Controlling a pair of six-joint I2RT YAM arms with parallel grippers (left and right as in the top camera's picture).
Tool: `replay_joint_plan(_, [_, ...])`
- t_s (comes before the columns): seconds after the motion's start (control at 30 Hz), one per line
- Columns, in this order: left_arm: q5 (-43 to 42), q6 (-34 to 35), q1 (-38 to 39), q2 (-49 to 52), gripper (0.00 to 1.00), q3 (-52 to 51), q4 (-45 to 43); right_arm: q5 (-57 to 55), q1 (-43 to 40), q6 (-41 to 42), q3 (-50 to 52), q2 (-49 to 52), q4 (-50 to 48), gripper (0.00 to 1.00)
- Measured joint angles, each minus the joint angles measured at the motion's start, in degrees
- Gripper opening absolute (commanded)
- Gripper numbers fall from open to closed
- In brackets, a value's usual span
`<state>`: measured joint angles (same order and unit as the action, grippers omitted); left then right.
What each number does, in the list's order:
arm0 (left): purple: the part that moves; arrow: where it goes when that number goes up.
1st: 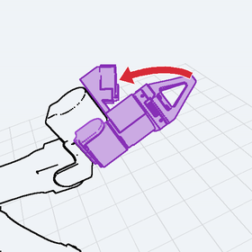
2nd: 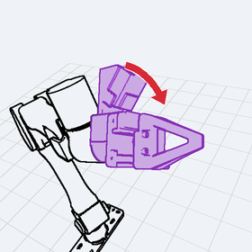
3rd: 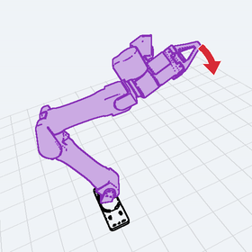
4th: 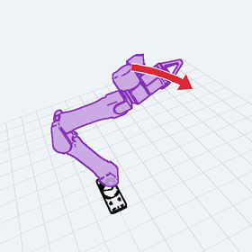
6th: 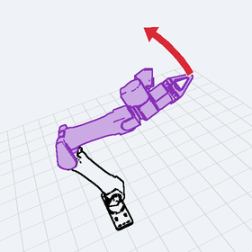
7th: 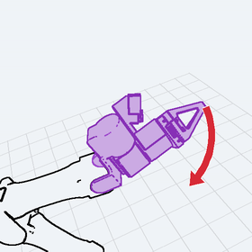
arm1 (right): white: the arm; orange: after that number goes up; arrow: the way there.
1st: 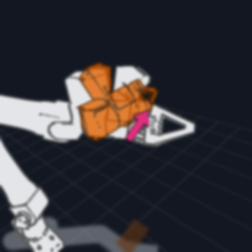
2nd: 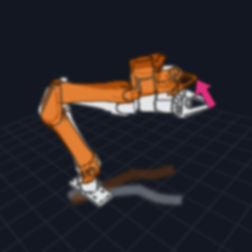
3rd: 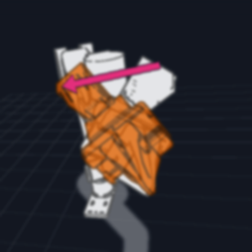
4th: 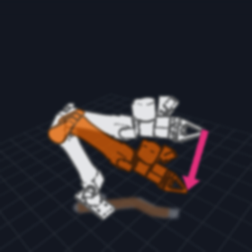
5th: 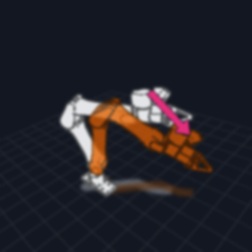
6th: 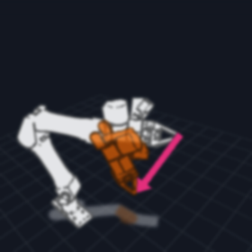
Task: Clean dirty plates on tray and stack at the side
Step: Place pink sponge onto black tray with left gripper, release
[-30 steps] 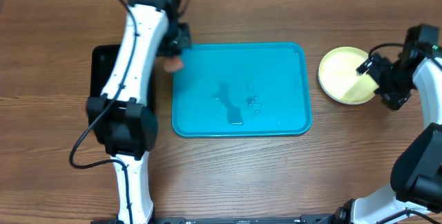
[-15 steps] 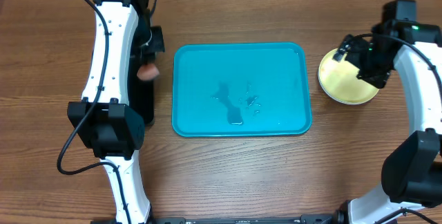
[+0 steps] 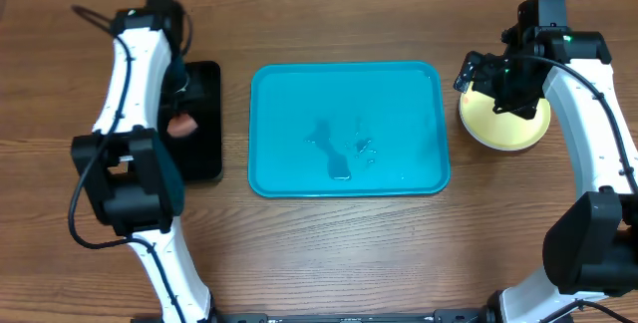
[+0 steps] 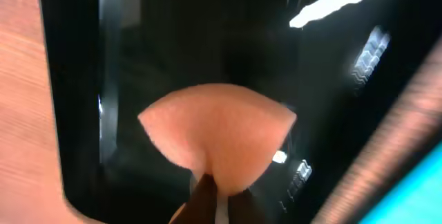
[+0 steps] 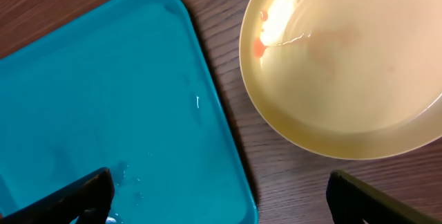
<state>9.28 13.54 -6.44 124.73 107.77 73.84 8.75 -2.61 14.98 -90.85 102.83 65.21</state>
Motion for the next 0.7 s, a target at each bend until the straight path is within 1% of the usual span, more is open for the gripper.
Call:
replay_joint_plan(0.1, [-0.2, -0.7, -1.6, 0.0, 0.04, -5.8, -5.8, 0.0, 0.0, 0.0, 0.0, 0.0, 0.0, 1.0])
replay_joint_plan(0.2, [-1.3, -1.1, -2.0, 0.0, 0.05, -10.5, -8.5, 0.0, 0.0, 0.0, 0.0, 0.0, 0.0, 1.0])
replay_joint_plan(0.23, [-1.6, -1.4, -2.0, 0.0, 0.07, -11.3, -8.7, 0.0, 0.0, 0.0, 0.0, 0.0, 0.0, 1.0])
replay_joint_plan(0.3, [-1.9, -1.7, -1.9, 0.0, 0.15, -12.2, -8.9, 0.0, 0.0, 0.0, 0.0, 0.0, 0.0, 1.0])
replay_joint_plan(0.33, [-2.1, -1.9, -1.9, 0.0, 0.3, -12.2, -8.9, 0.0, 0.0, 0.0, 0.0, 0.0, 0.0, 1.0])
replay_joint_plan(0.37, [-2.2, -2.1, -1.9, 0.0, 0.52, -12.2, -8.9, 0.0, 0.0, 0.0, 0.0, 0.0, 0.0, 1.0])
replay_joint_plan(0.4, [-2.5, -2.1, -1.9, 0.0, 0.78, -12.2, -8.7, 0.0, 0.0, 0.0, 0.0, 0.0, 0.0, 1.0])
replay_joint_plan(0.43, [-2.6, -2.0, -1.9, 0.0, 0.96, -12.2, -8.6, 0.0, 0.0, 0.0, 0.0, 0.0, 0.0, 1.0])
replay_joint_plan(0.47, [-2.6, -2.0, -1.9, 0.0, 1.0, -12.1, -8.4, 0.0, 0.0, 0.0, 0.0, 0.0, 0.0, 1.0])
replay_joint_plan(0.57, [-2.6, -1.8, -1.9, 0.0, 1.0, -11.3, -6.7, 0.0, 0.0, 0.0, 0.0, 0.0, 0.1, 1.0])
replay_joint_plan(0.7, [-2.8, -1.7, -1.9, 0.0, 0.99, -6.8, -2.1, 0.0, 0.0, -0.1, 0.0, 0.0, 0.1, 1.0])
